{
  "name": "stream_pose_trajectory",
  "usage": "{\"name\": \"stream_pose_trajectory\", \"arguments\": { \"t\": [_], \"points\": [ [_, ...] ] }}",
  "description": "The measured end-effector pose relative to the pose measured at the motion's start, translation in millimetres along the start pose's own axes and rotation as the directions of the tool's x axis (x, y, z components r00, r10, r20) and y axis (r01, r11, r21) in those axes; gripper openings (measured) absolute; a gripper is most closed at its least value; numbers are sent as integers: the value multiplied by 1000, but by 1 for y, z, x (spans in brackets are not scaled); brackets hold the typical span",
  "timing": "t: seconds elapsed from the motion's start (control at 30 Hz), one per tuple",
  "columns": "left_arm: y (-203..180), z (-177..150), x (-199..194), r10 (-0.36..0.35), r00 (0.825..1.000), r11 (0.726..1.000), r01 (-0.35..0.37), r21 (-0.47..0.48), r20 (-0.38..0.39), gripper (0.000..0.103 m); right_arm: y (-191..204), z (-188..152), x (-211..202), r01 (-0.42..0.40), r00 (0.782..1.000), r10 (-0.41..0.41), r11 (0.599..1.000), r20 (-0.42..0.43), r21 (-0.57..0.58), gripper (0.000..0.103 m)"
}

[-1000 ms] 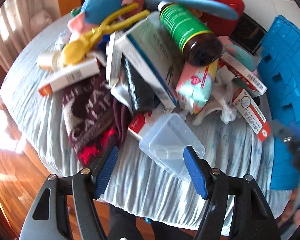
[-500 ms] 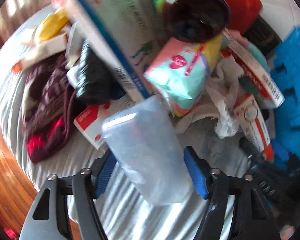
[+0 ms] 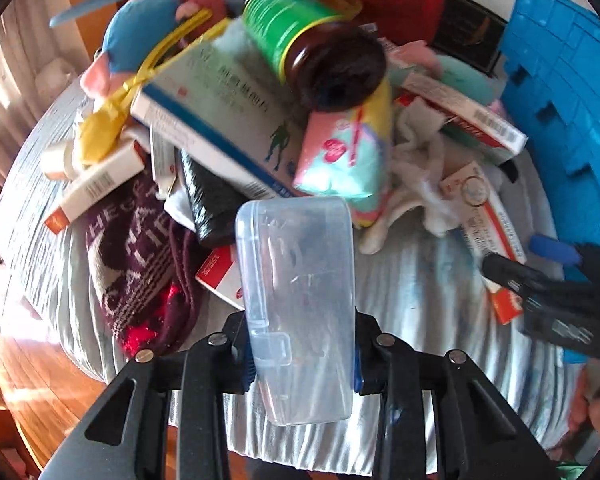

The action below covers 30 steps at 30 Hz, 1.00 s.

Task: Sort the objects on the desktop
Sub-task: 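Grasp the clear plastic box with left tool while right tool grasps a white-red medicine box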

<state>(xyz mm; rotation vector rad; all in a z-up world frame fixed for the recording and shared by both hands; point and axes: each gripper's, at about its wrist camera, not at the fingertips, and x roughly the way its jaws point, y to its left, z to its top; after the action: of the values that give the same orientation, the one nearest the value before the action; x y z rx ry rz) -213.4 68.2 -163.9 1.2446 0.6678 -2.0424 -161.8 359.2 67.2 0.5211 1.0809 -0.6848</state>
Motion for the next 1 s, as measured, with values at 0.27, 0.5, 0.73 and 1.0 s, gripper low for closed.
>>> {"name": "stream_pose_trajectory", "arguments": {
  "t": [0.27,0.5,0.73,1.0],
  "points": [
    [1,9,-26,6,998,999,-9,54,57,33,16,7,10,128,992,-128,988,0,-85,41],
    [17,19,-54,-25,991,996,13,92,132,33,29,8,-39,62,995,-60,998,79,-28,25],
    [6,42,-64,-51,984,991,30,128,170,33,24,9,-51,29,996,-32,999,78,36,49],
    [15,38,-53,-43,991,991,26,133,125,33,12,9,7,48,998,-47,998,-34,34,30]
  ]
}}
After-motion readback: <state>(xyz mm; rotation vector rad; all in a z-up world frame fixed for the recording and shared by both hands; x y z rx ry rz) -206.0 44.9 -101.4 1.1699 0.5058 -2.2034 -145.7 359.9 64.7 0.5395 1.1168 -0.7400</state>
